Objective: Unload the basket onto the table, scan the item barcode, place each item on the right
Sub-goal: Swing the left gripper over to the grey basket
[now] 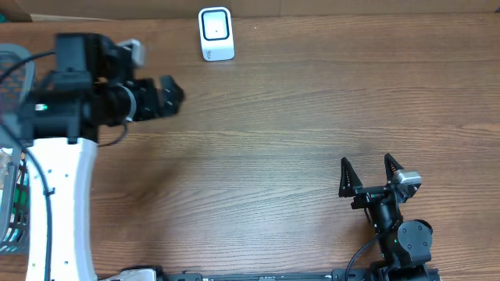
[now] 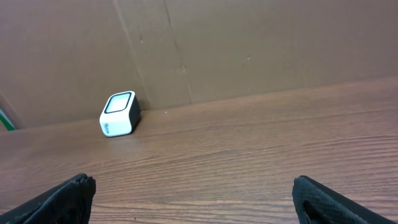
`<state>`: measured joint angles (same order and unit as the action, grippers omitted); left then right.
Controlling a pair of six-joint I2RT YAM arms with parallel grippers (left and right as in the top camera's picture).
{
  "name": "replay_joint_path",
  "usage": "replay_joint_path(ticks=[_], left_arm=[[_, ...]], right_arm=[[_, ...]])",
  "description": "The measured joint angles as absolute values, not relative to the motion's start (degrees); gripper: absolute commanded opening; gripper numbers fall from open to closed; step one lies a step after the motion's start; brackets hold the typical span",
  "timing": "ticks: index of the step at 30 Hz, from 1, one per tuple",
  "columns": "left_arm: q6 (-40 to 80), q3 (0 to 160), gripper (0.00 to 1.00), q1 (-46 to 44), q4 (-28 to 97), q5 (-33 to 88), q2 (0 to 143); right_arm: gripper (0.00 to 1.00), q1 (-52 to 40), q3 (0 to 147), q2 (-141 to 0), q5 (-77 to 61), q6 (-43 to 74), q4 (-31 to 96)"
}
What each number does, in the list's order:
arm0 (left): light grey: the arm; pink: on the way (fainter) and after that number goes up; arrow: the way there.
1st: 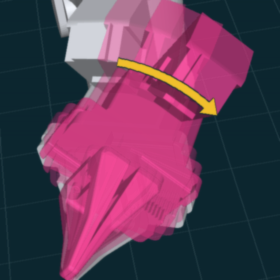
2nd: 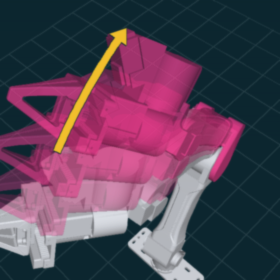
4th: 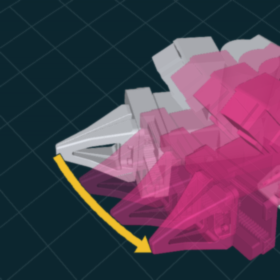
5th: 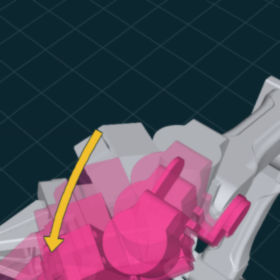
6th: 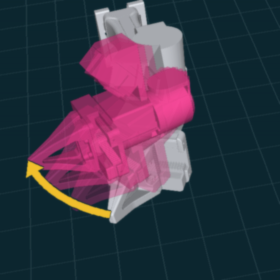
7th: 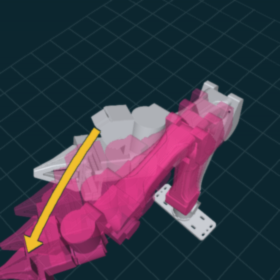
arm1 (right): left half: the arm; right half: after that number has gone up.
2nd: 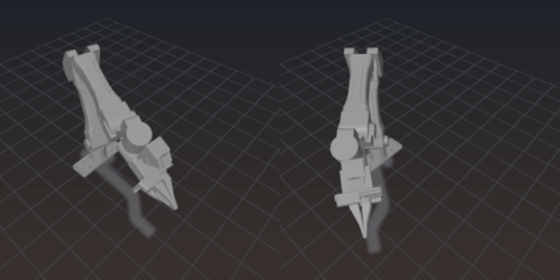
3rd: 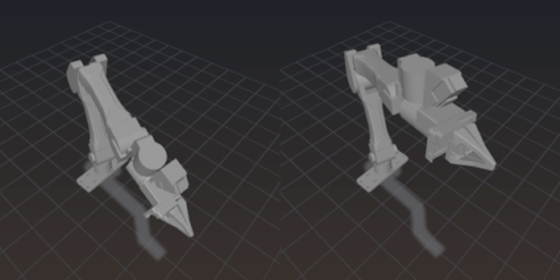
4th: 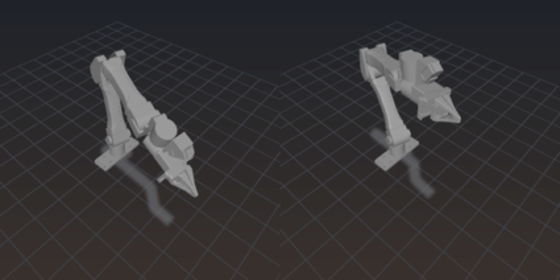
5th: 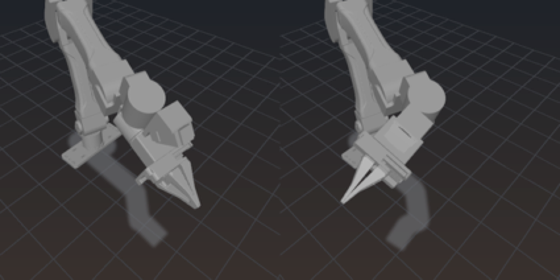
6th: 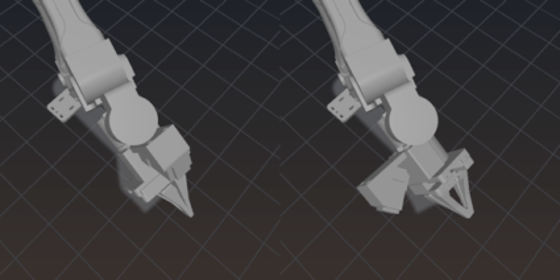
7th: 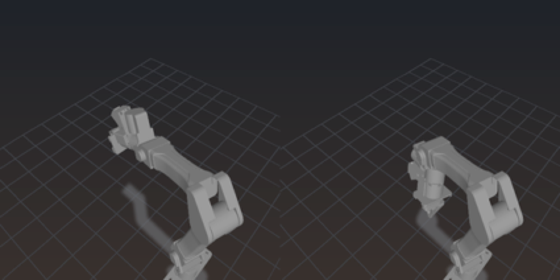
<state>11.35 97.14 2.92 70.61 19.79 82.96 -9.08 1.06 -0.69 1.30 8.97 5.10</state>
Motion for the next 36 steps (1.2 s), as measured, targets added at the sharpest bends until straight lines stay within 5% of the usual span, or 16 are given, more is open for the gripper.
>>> replay_joint_path(ticks=[9, 19, 36], left_arm=[[19.42, 120.95, 1.0, 19.62, 78.94, 11.07, 85.78], [28.38, 124.81, 0.98, 44.18, 84.27, 7.27, 86.89], [30.28, 109.43, 0.93, 50.78, 87.94, -3.29, 99.2]], right_arm=[[1.0, -9.08, 1.06, -0.69, 1.3, 8.95, 5.1], [1.0, -9.08, 1.06, -0.69, 1.3, 8.97, 5.13], [1.0, -9.08, 1.06, -0.69, 1.3, 8.95, 5.15]])
